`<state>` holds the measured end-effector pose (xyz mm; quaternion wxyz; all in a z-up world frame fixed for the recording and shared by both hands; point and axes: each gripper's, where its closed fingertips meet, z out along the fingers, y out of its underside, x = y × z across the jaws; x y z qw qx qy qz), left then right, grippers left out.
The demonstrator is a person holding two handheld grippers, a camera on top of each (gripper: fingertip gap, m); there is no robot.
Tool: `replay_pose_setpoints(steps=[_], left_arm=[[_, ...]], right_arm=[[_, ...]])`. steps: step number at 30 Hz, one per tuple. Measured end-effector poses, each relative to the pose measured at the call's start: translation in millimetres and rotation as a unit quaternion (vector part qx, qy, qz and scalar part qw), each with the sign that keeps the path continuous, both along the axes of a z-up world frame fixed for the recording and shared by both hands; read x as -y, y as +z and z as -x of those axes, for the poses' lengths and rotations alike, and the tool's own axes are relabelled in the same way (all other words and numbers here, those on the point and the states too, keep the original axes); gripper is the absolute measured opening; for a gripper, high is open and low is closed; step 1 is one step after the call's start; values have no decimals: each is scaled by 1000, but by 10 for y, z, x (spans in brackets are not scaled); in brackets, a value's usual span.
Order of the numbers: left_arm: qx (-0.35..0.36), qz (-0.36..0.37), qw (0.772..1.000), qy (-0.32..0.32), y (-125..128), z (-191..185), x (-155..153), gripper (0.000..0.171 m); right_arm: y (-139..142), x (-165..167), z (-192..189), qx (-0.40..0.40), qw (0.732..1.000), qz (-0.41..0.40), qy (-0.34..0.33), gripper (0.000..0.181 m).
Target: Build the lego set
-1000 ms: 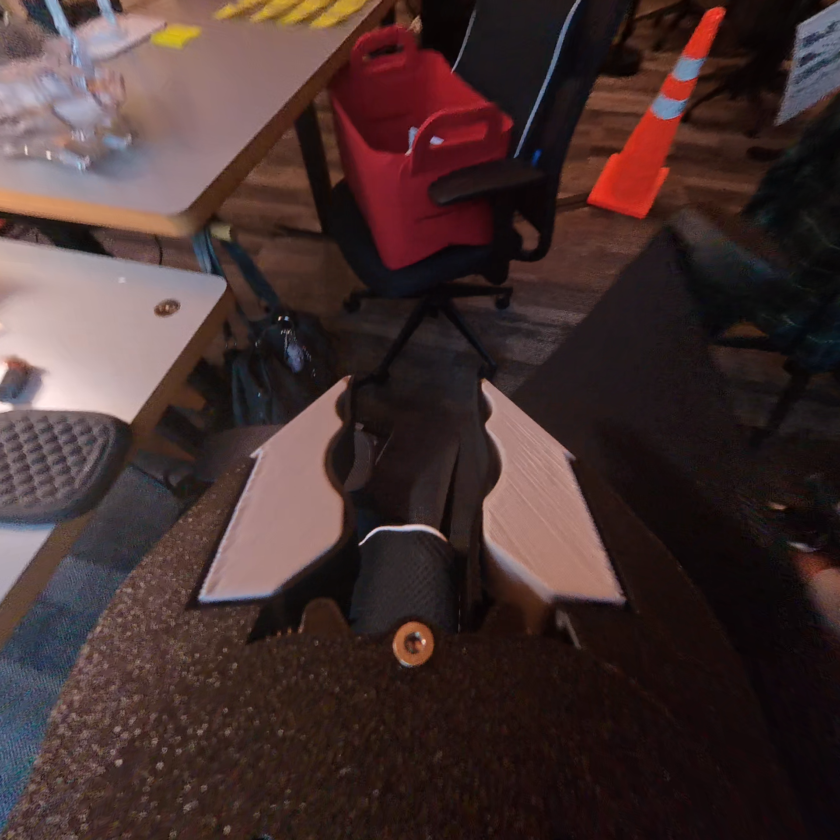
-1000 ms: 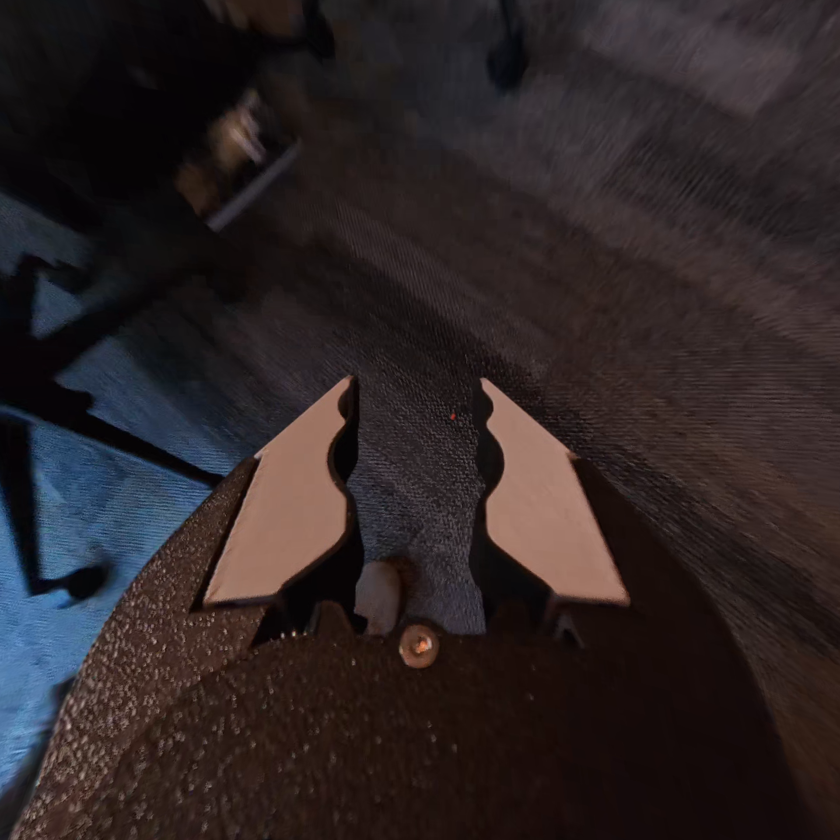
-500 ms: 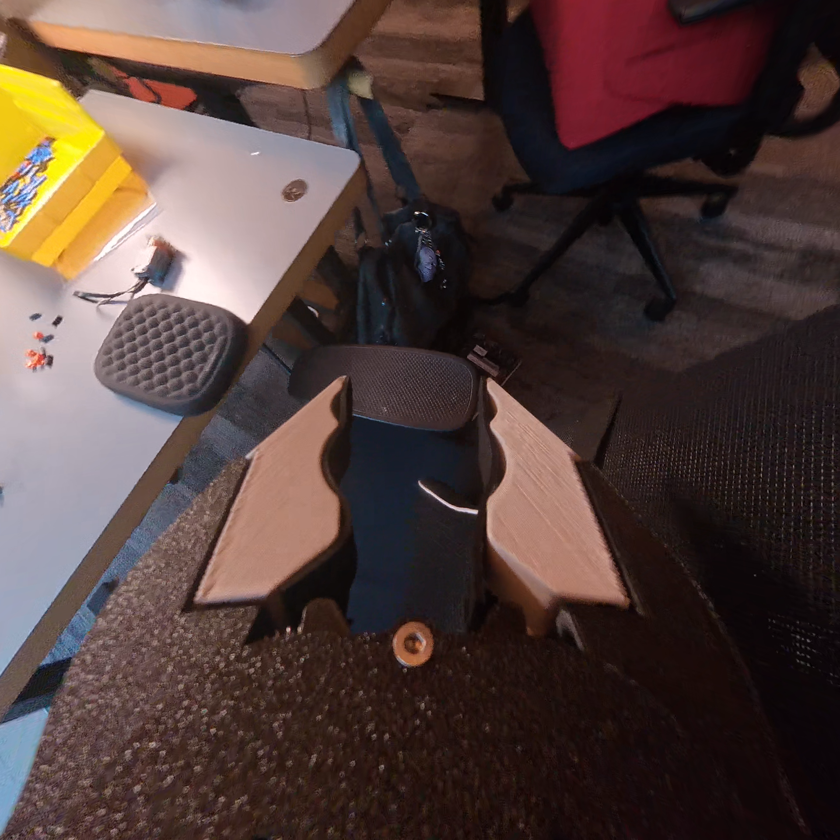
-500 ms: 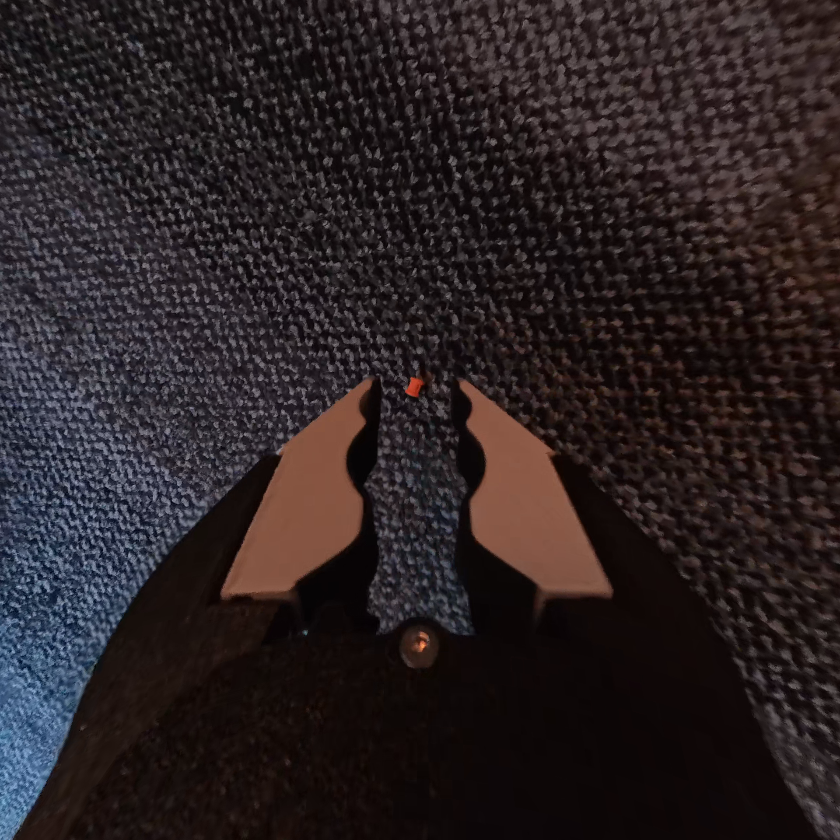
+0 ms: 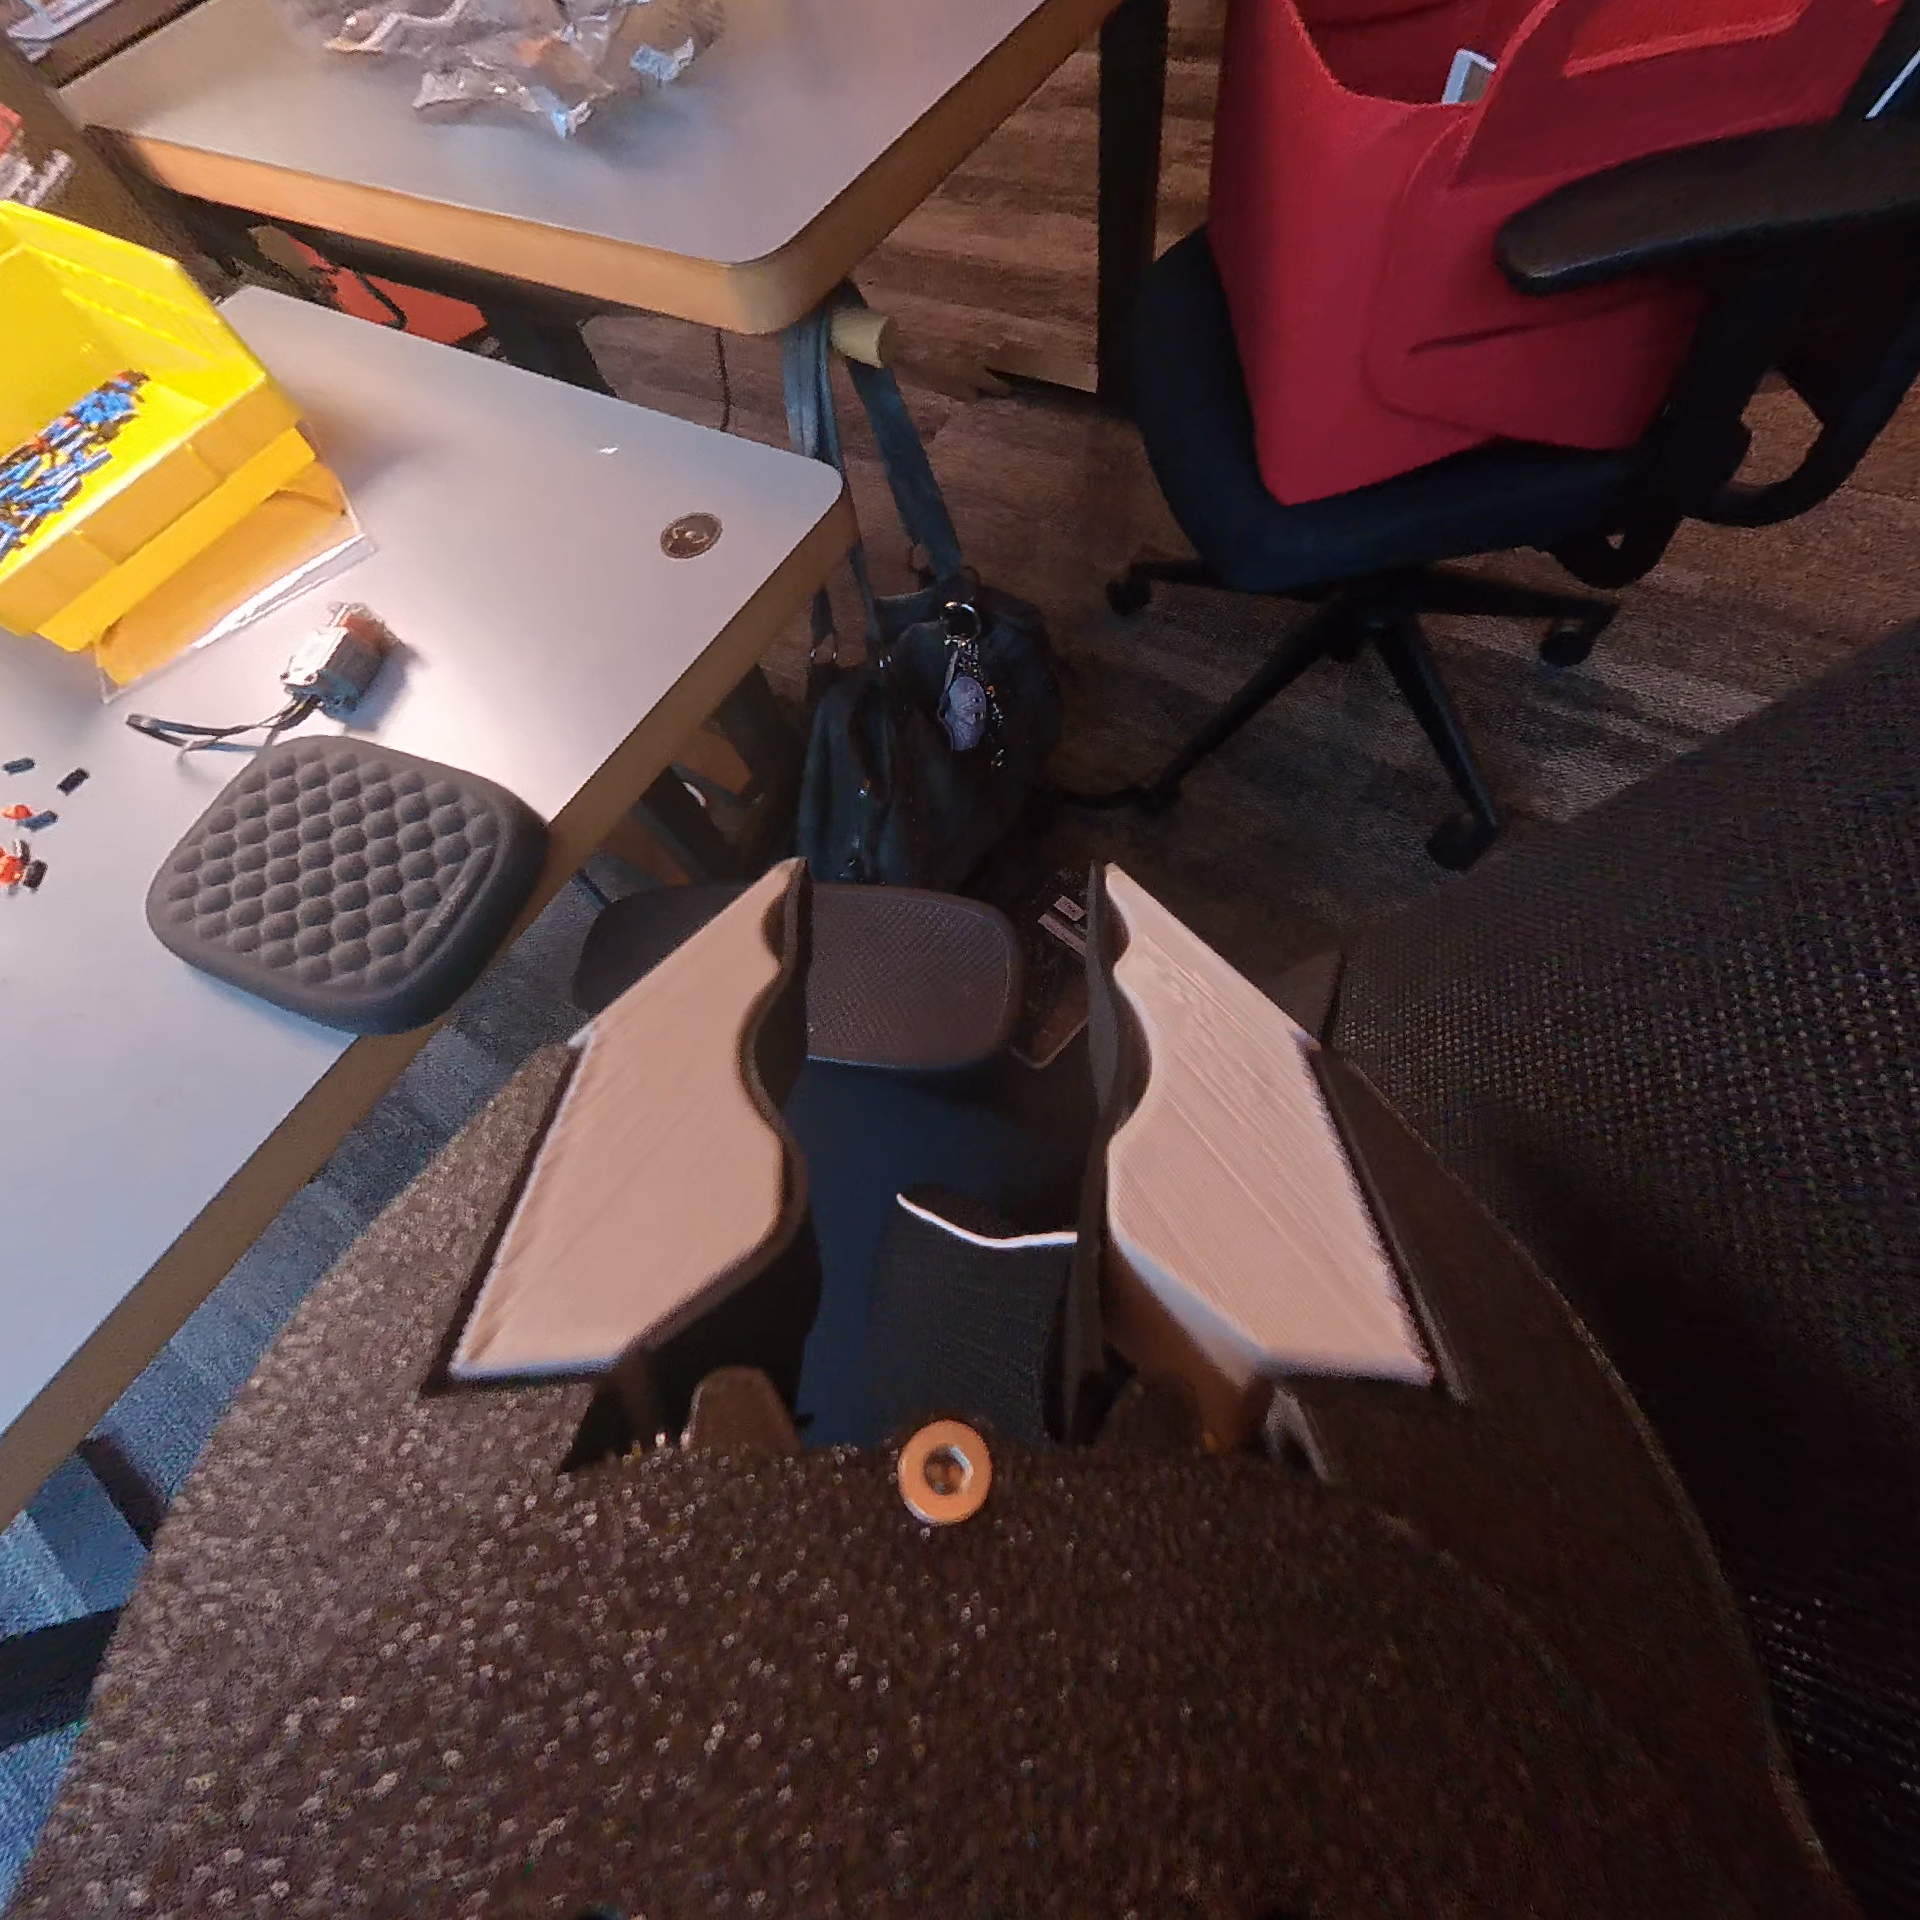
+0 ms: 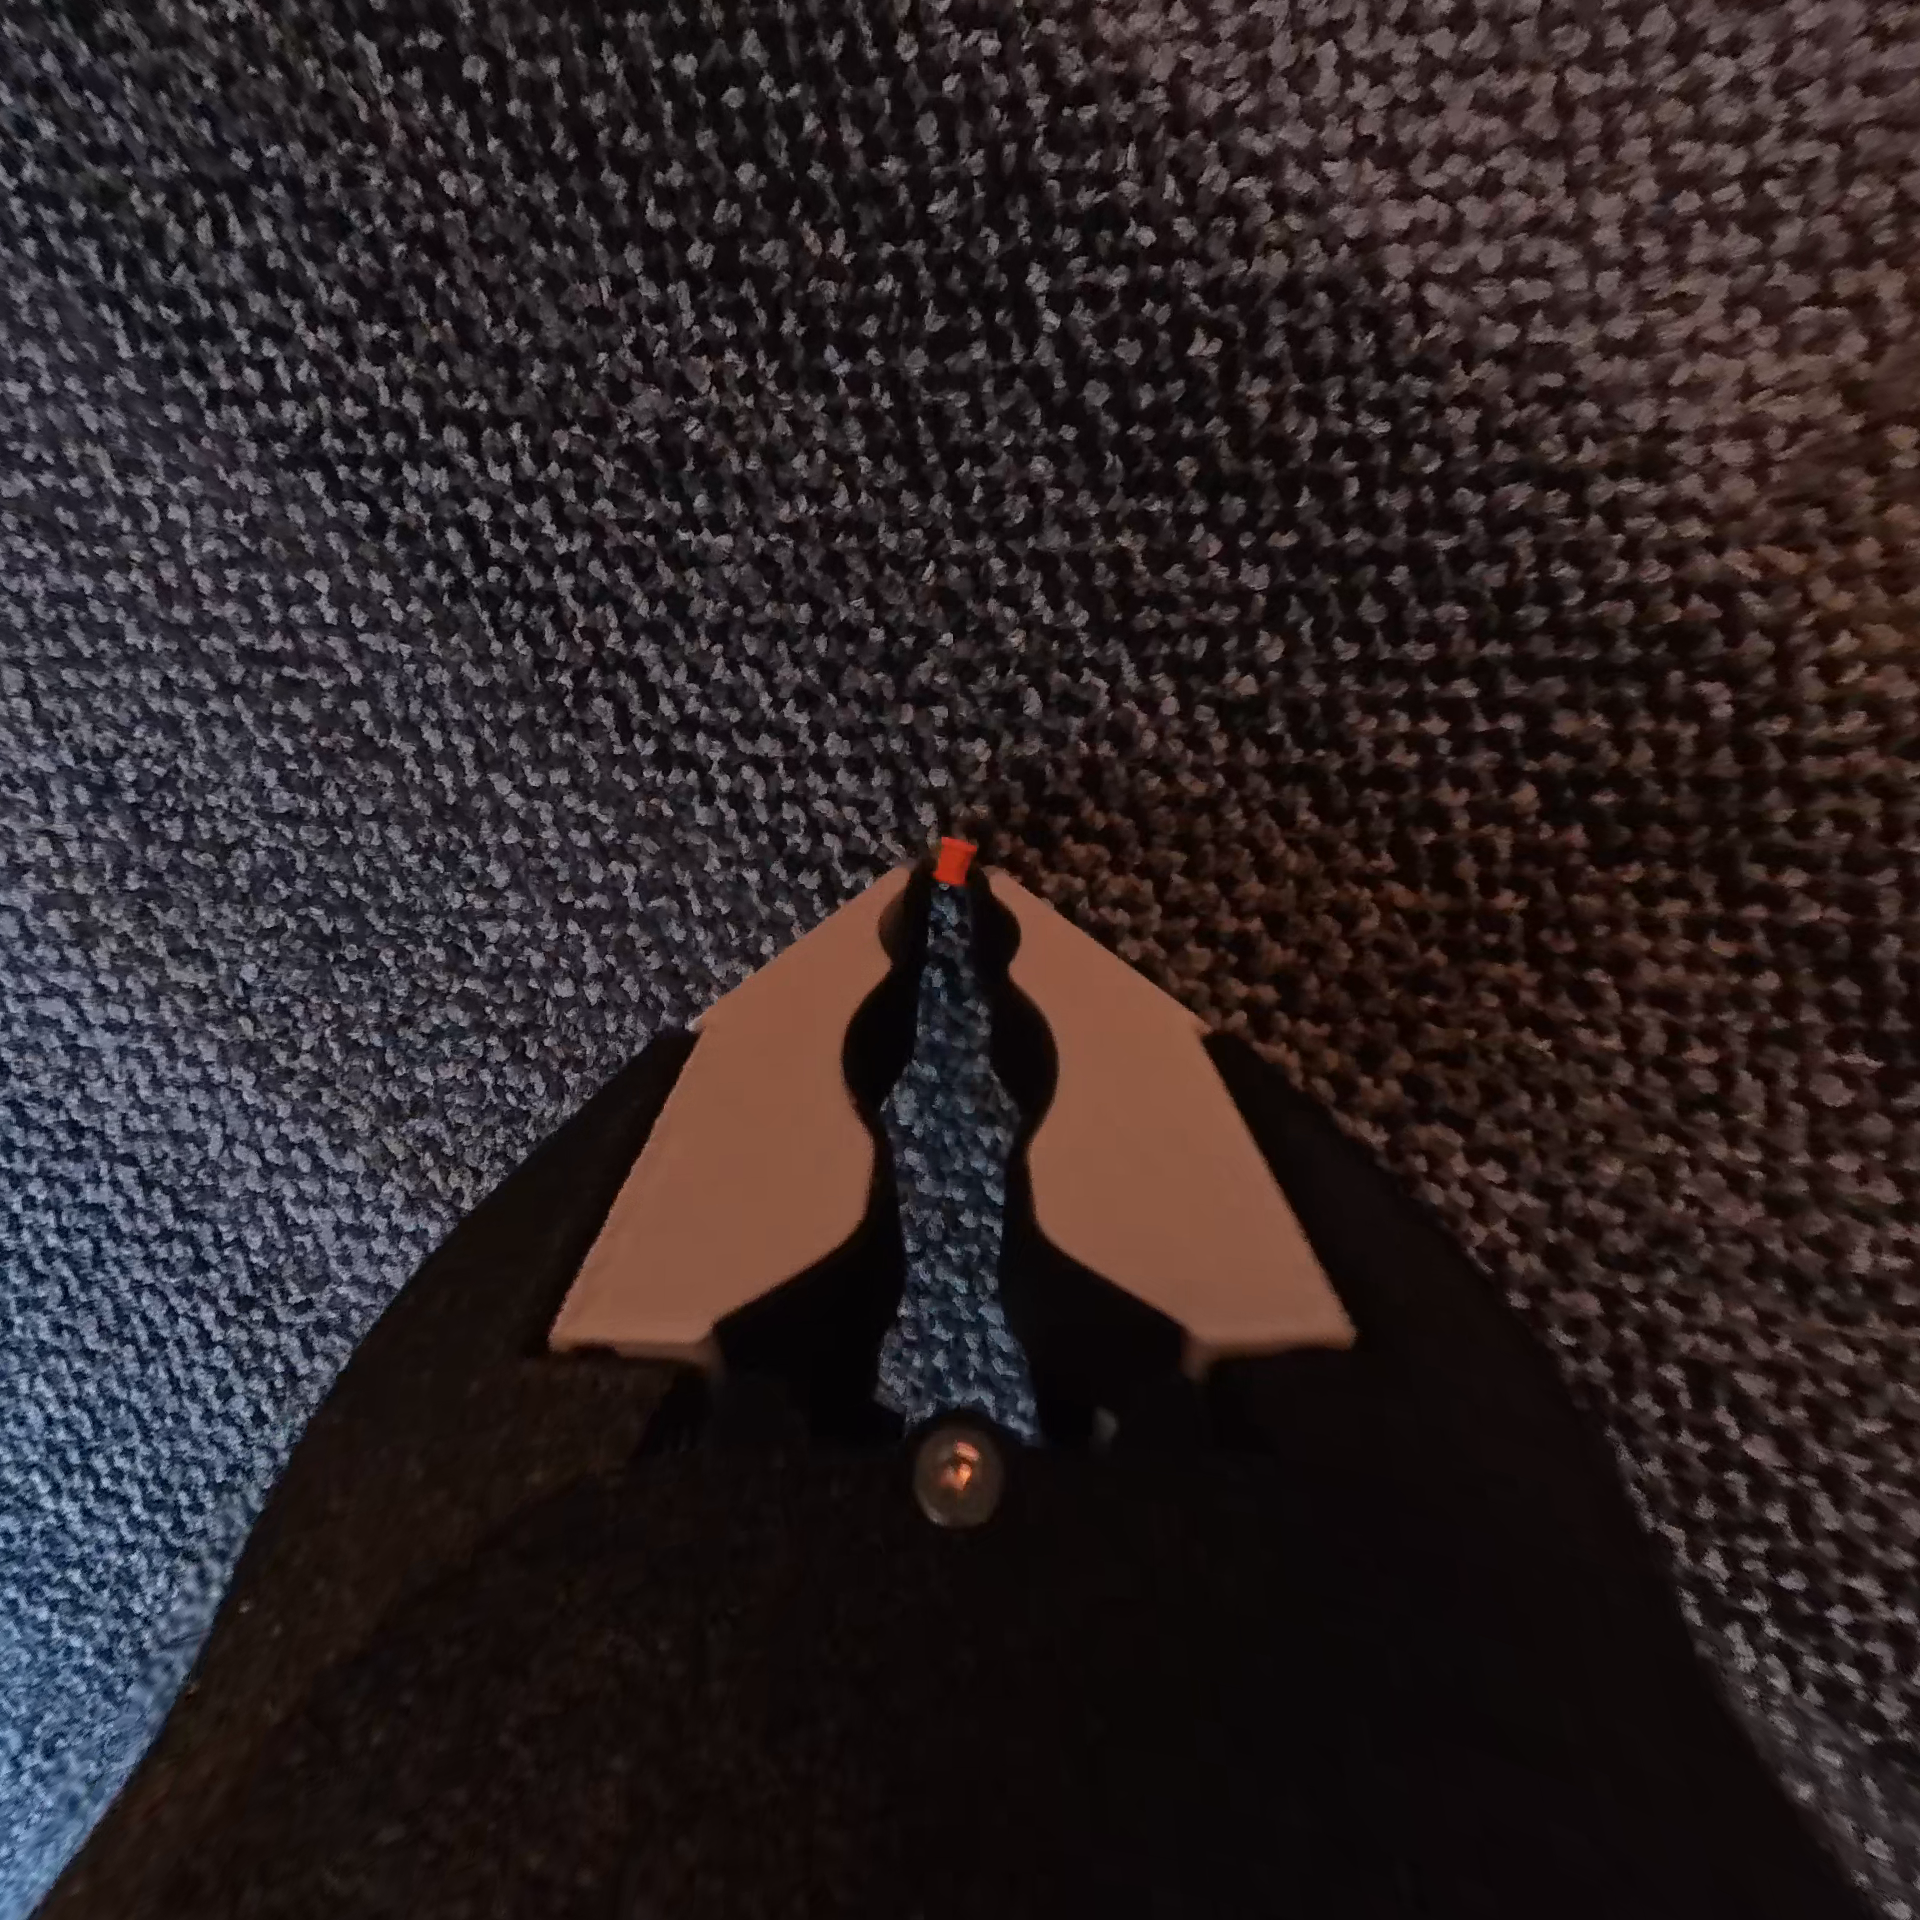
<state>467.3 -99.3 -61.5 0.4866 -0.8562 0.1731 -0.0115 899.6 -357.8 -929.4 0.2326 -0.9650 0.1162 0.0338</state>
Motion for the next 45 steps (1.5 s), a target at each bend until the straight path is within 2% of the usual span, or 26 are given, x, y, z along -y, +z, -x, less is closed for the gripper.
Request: replay_pose_setpoints(steps=[3, 5, 7, 9, 12, 16, 19, 21, 23, 25, 27, 28, 30, 31, 33, 35, 37, 41, 45], left_arm=[[16, 2, 1000, -16, -27, -103, 10, 51], [33, 3, 999, -24, -35, -170, 41, 51], [42, 2, 998, -43, -43, -275, 99, 51], [45, 1, 997, -56, -50, -357, 196, 51], [59, -14, 996, -72, -3, -417, 412, 51], [60, -55, 990, -116, 256, -369, 734, 49], [137, -80, 980, -121, 632, -289, 812, 48], [167, -108, 970, -139, 927, -288, 842, 48], [176, -150, 956, -180, 1379, -360, 913, 48], [177, -211, 932, -234, 2121, -350, 1110, 48], [202, -264, 900, -281, 2962, -90, 1456, 48], [219, -268, 888, -304, 3292, 103, 1655, 49], [241, -254, 871, -345, 3757, 556, 2071, 50], [238, -248, 868, -358, 3893, 811, 2267, 51], [216, -240, 868, -376, 4011, 1349, 2642, 53], [196, -241, 874, -373, 3998, 1915, 2962, 53], [181, -232, 888, -353, 3878, 2478, 3230, 53], [147, -191, 938, -248, 3464, 3619, 3663, 53], [145, -152, 964, -164, 3190, 4477, 4033, 53]], right_arm=[[113, -6, -23, -7, 1000, -3, -3, 5], [371, -18, -90, -11, 1000, -20, -10, 5], [836, -35, -184, -10, 999, -49, -16, 6], [1542, -70, -292, -9, 995, -93, -23, 5], [2978, -102, -447, 5, 985, -170, -31, 6], [5388, -63, -551, 66, 960, -271, -22, 6], [7311, 17, -276, 119, 933, -341, 11, 6], [8459, 170, 59, 153, 914, -374, 23, 6], [9412, 412, 494, 163, 902, -400, 17, 6], [10255, 733, 1006, 200, 889, -411, 23, 6], [11104, 1084, 1601, 200, 874, -442, 30, 6], [11488, 1265, 1885, 200, 868, -454, 34, 6], [12173, 1584, 2471, 188, 854, -481, 55, 6], [12436, 1718, 2743, 181, 853, -486, 66, 6], [12888, 1960, 3266, 175, 840, -505, 96, 6], [13171, 2150, 3726, 176, 828, -518, 126, 6], [13357, 2284, 4132, 171, 809, -540, 155, 6], [13403, 2406, 4749, 146, 785, -569, 199, 6], [13065, 2337, 5250, 96, 790, -566, 215, 6]])
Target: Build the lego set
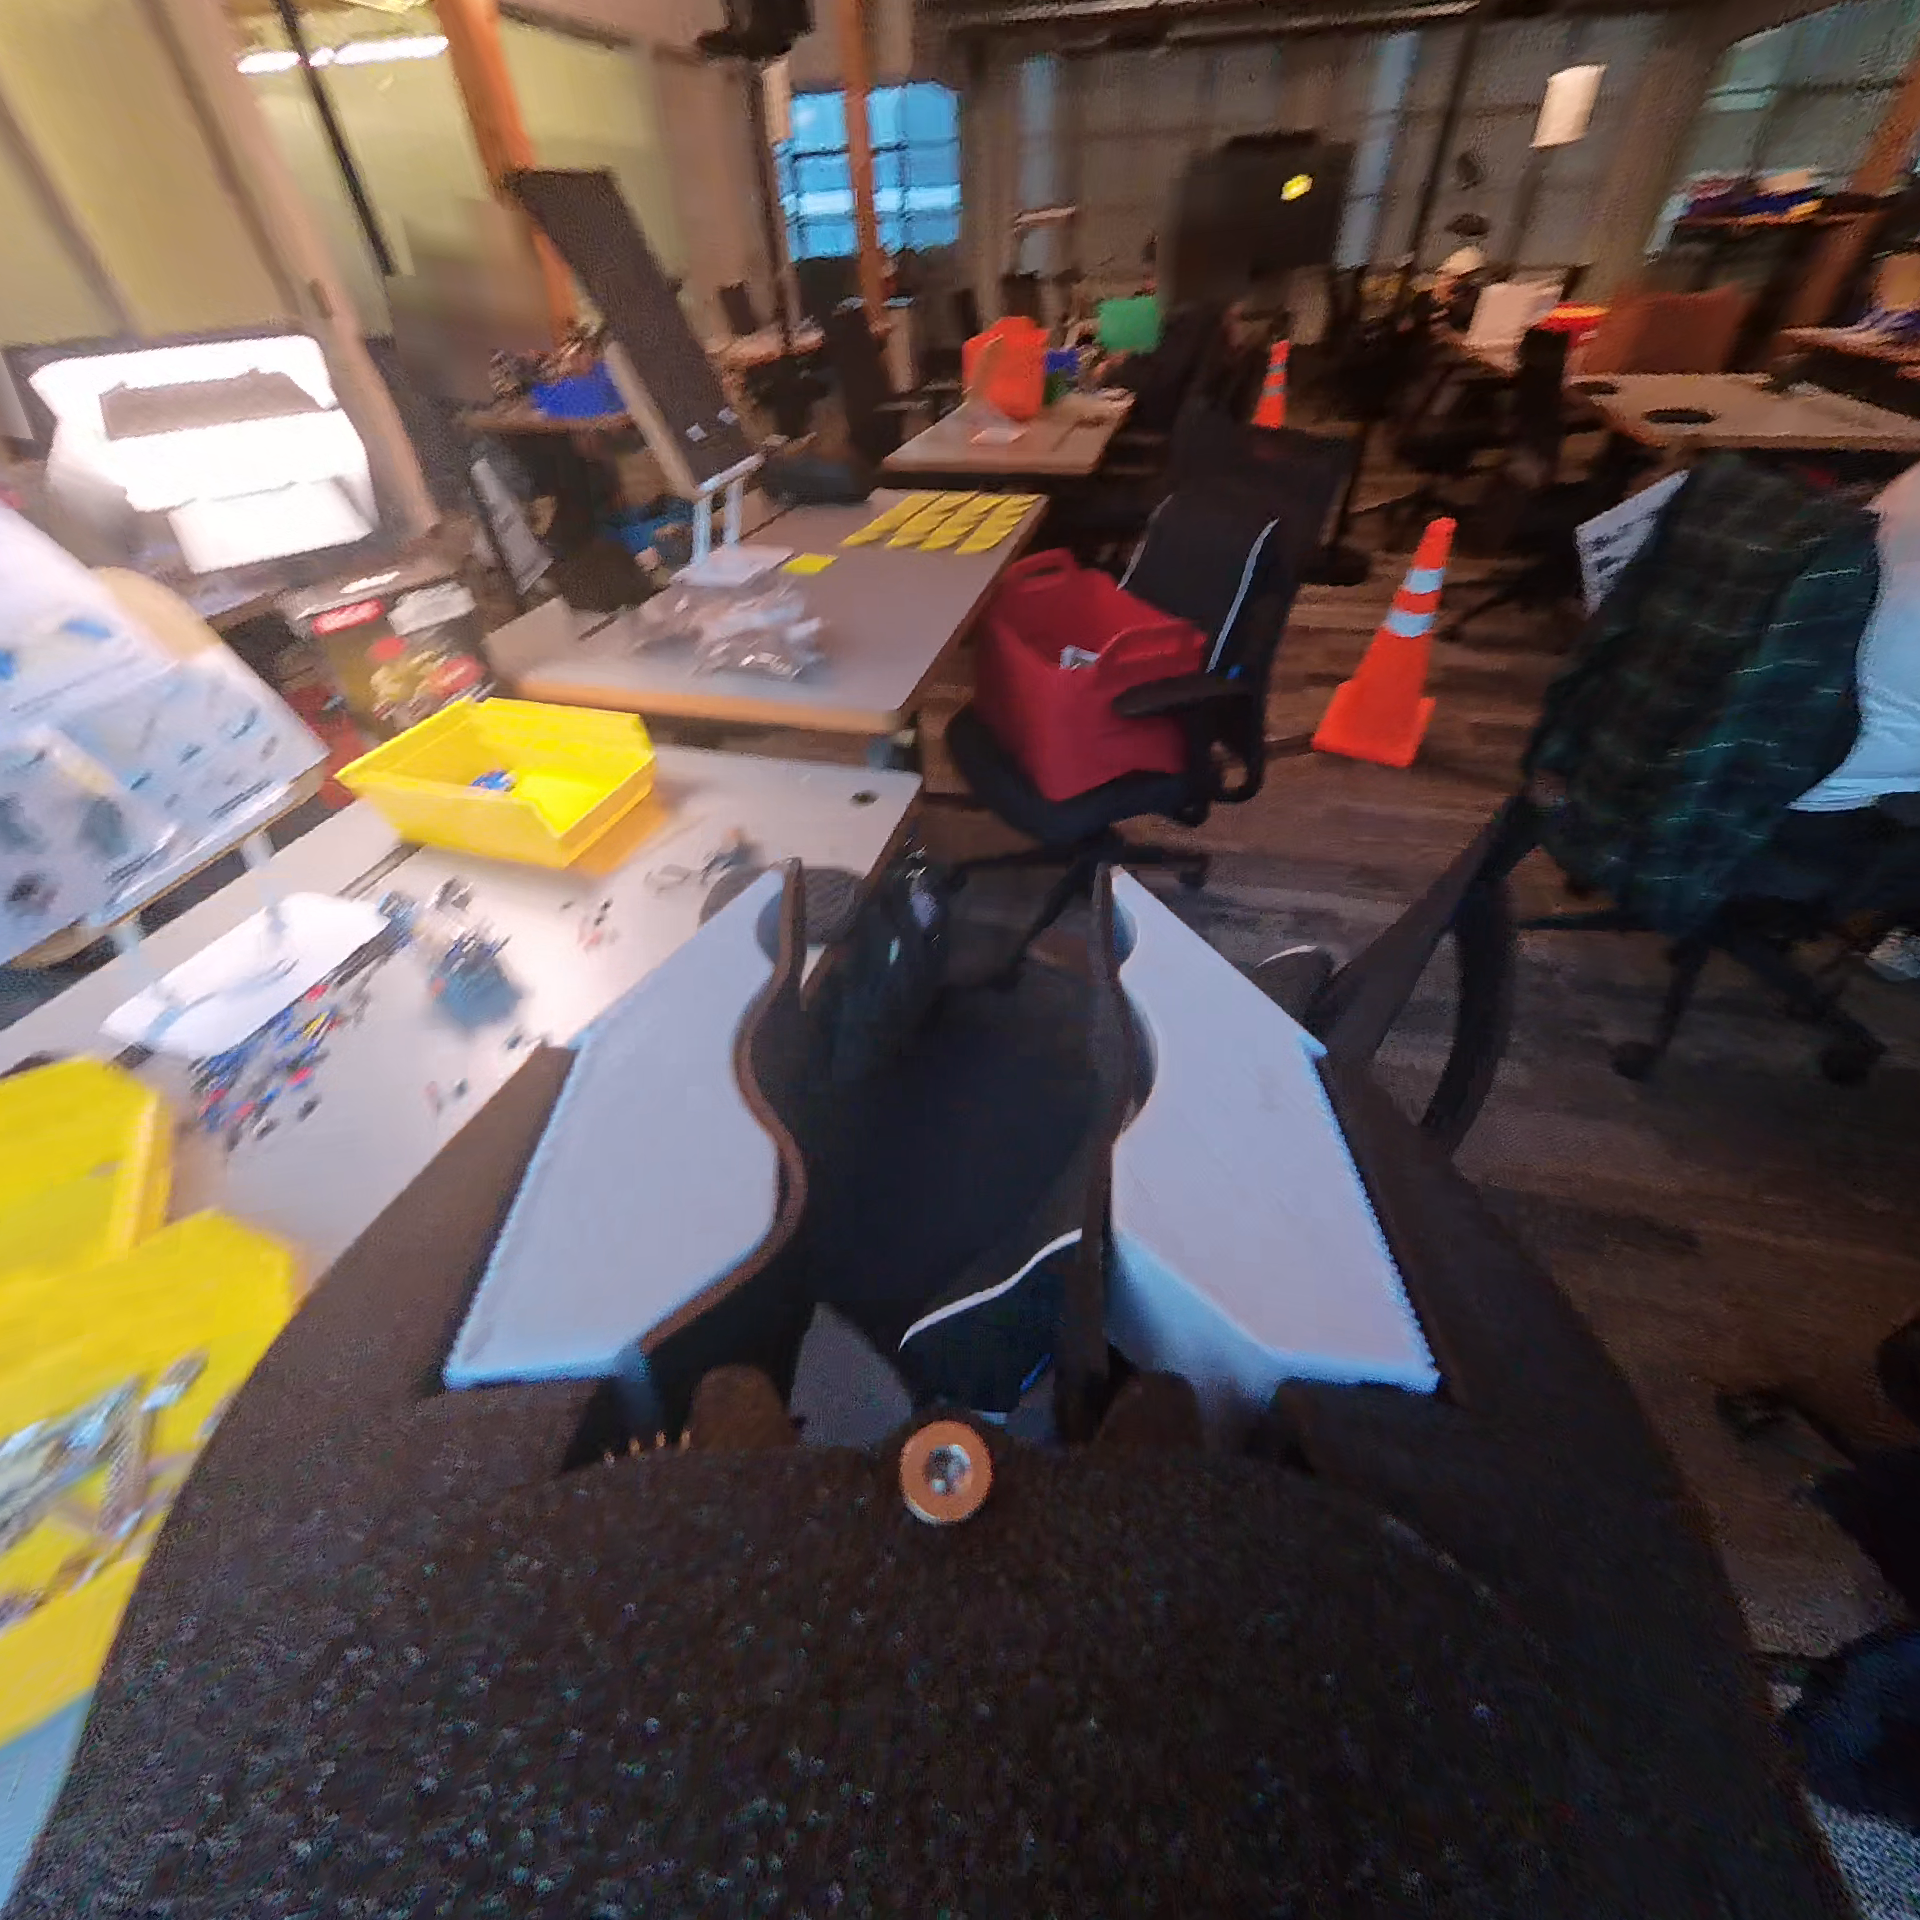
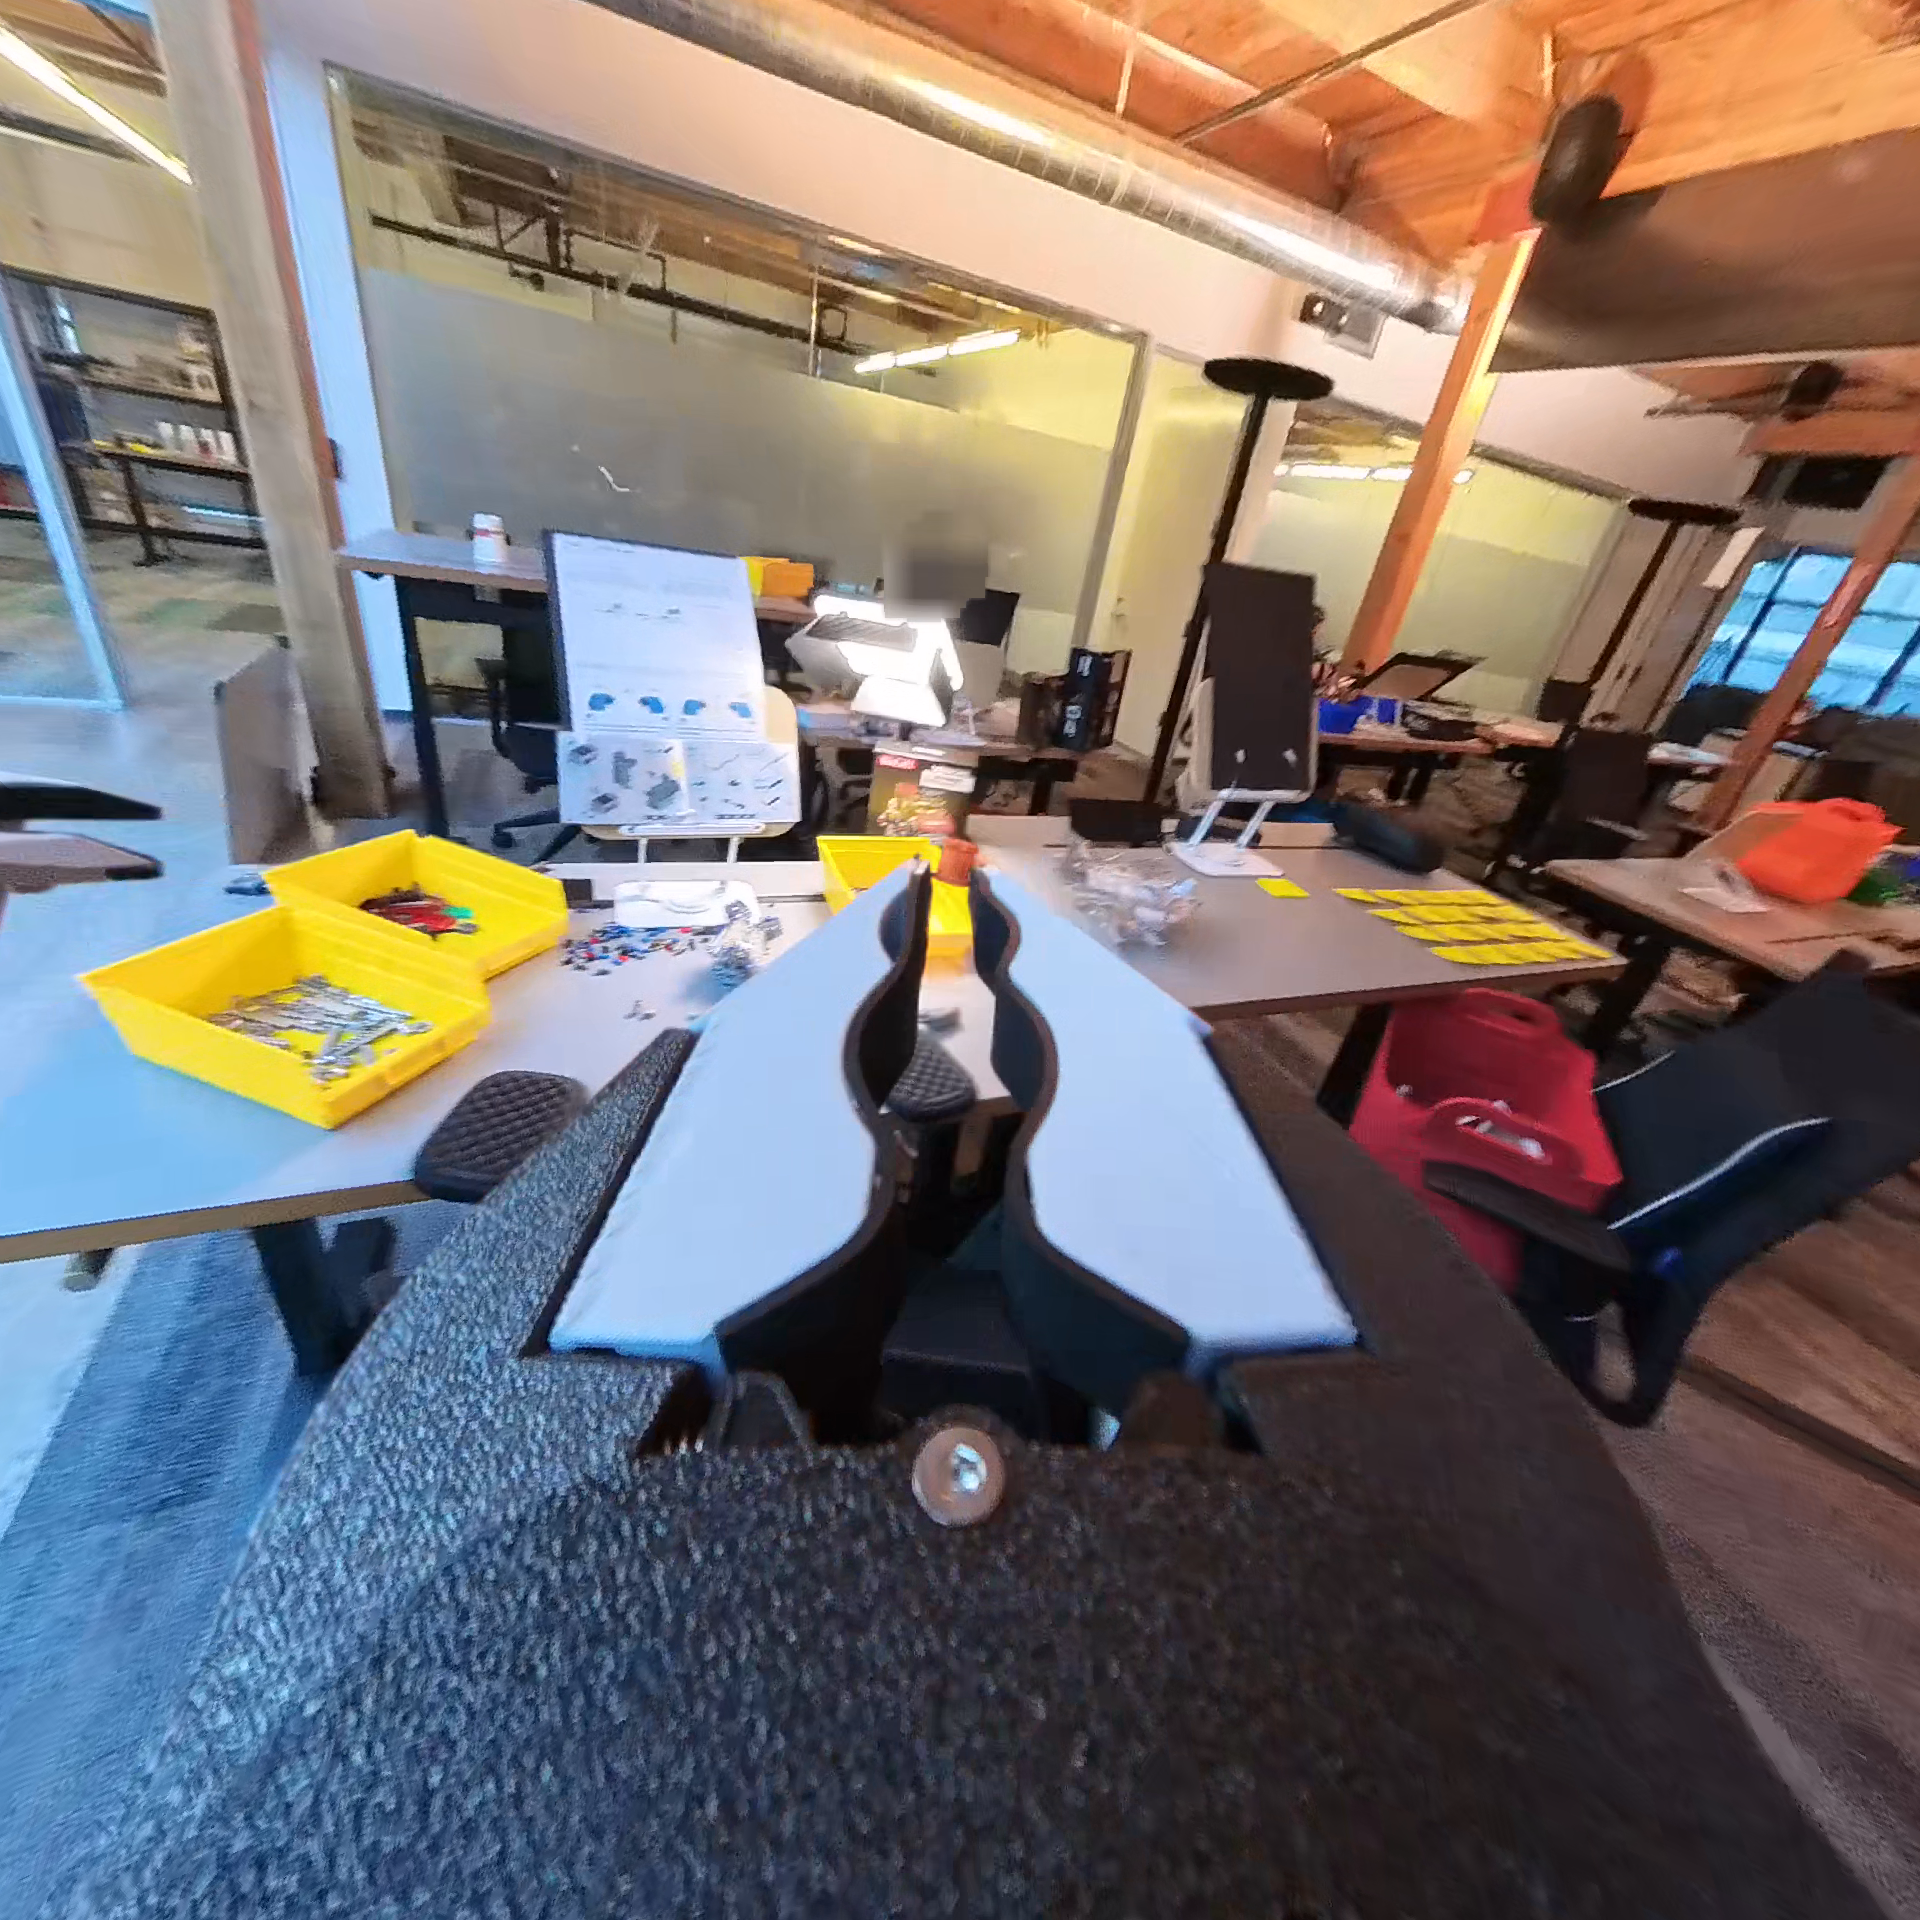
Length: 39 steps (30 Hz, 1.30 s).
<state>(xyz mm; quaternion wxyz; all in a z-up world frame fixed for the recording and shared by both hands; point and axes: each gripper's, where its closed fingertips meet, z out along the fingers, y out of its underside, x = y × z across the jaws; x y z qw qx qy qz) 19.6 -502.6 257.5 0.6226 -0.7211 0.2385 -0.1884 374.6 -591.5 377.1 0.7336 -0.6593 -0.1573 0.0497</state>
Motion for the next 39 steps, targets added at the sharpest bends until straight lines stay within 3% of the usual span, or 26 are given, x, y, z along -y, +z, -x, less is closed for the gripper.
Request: replay_pose_setpoints(steps=[3, 8, 13, 18, 22, 26, 30, 33, 39], left_arm=[[-5, 15, 1000, 23, -79, 428, 31, 53], [6, 11, 999, 48, -168, 918, -207, 54], [-5, -8, 998, 69, -241, 1646, -693, 55], [-3, -22, 996, 88, -30, 2506, -1220, 57], [-7, -24, 994, 103, 43, 2943, -1531, 58], [16, -31, 992, 125, 47, 3175, -1699, 58], [31, -24, 988, 150, -18, 3478, -1661, 59], [24, -23, 980, 195, -103, 3958, -1500, 59], [76, 32, 948, 308, -583, 5036, -1206, 59]], right_arm=[[-234, -193, 402, -17, 999, 24, 26, 6], [-511, -801, 1255, -34, 994, 59, 88, 6], [-554, -1721, 1857, -33, 994, 58, 81, 6], [-524, -2529, 2406, -37, 995, 59, 76, 6], [-548, -2855, 2774, -28, 994, 71, 82, 6], [-568, -3004, 2872, -30, 993, 84, 76, 6], [-477, -3197, 3049, -84, 988, 89, 93, 6], [-251, -3404, 3376, -114, 983, 68, 129, 6], [94, -3772, 4081, -78, 976, 44, 197, 6]])
